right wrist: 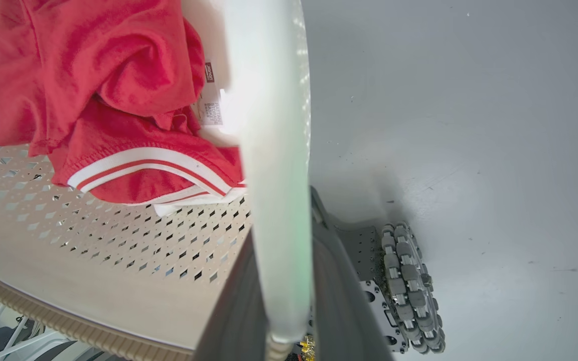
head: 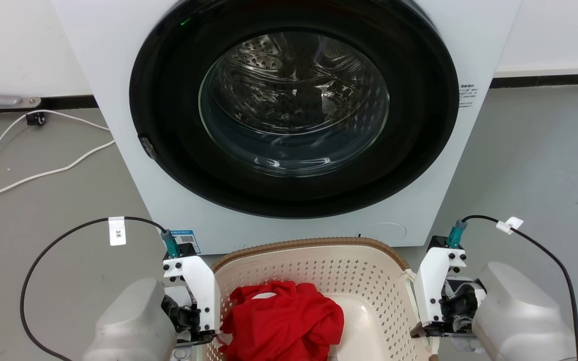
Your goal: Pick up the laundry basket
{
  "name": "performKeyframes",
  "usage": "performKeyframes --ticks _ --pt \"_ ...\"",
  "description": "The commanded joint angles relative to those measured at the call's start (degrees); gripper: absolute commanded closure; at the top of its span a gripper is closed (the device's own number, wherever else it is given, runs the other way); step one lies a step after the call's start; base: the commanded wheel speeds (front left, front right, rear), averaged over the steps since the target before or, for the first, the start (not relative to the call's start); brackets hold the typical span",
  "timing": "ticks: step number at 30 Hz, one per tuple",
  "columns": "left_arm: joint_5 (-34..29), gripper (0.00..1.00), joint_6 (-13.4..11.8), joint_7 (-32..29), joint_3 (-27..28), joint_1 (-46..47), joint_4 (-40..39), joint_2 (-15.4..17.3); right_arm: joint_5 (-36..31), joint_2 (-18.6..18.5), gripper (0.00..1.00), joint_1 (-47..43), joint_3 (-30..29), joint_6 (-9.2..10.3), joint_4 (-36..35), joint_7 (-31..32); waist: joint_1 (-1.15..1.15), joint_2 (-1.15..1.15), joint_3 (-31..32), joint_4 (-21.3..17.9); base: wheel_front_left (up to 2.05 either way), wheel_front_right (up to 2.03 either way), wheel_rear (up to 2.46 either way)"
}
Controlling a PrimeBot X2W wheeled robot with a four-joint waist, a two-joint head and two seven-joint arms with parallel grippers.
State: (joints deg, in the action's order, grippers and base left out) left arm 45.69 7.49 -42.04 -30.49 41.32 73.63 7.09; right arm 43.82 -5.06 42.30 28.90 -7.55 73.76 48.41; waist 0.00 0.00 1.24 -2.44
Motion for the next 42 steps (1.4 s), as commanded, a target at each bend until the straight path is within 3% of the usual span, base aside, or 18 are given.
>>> performKeyframes --ticks 1,42 --pt "0.2 1.00 -0.1 -0.3 -0.2 -0.5 0.2 0.9 -0.3 -0.9 1.00 -0.4 -0.4 0.11 0.2 -0.6 0.00 0.00 0.0 0.0 0.00 0.00 0.00" --pt "2.9 1.00 0.1 -0.3 -2.6 -1.1 0.2 0.8 -5.1 0.1 1.00 -1.3 -5.6 0.11 0.1 -0.1 0.00 0.00 0.2 0.6 0.00 0.00 0.00"
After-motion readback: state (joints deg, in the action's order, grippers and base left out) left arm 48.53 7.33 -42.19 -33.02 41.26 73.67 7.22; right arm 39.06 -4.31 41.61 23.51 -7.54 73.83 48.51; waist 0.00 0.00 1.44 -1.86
